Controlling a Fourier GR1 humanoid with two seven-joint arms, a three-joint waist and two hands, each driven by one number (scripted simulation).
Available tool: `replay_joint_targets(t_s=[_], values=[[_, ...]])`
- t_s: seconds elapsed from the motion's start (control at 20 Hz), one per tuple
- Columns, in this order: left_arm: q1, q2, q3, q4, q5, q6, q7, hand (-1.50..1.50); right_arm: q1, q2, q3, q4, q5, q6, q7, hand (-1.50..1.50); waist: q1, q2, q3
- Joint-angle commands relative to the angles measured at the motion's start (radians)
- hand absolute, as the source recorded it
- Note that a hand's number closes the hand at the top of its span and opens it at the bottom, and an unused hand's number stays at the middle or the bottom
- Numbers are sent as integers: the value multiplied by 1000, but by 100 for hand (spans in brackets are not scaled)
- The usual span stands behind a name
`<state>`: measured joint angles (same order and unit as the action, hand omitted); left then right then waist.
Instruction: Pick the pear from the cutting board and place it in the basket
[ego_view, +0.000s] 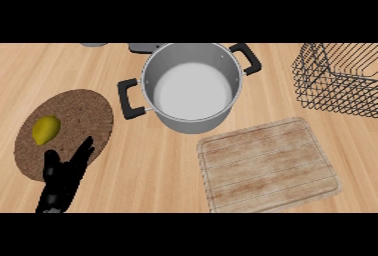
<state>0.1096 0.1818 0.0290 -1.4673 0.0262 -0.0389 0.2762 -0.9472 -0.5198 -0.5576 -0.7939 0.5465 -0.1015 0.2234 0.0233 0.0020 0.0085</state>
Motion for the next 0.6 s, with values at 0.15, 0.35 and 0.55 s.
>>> replay_joint_targets(t_s=[0.15,0.35,0.55], values=[[-20,-47,-16,94,-38,35,-13,0,-23,-62,-32,208,-41,-36,-157,150,0,8,-8],[28,-6,15,52,3,-12,-11,0,84,-120,46,231,110,-128,-138,150,1,9,-8],[33,-4,10,33,8,-27,7,0,37,-176,68,332,129,-100,-202,-150,10,10,-7]])
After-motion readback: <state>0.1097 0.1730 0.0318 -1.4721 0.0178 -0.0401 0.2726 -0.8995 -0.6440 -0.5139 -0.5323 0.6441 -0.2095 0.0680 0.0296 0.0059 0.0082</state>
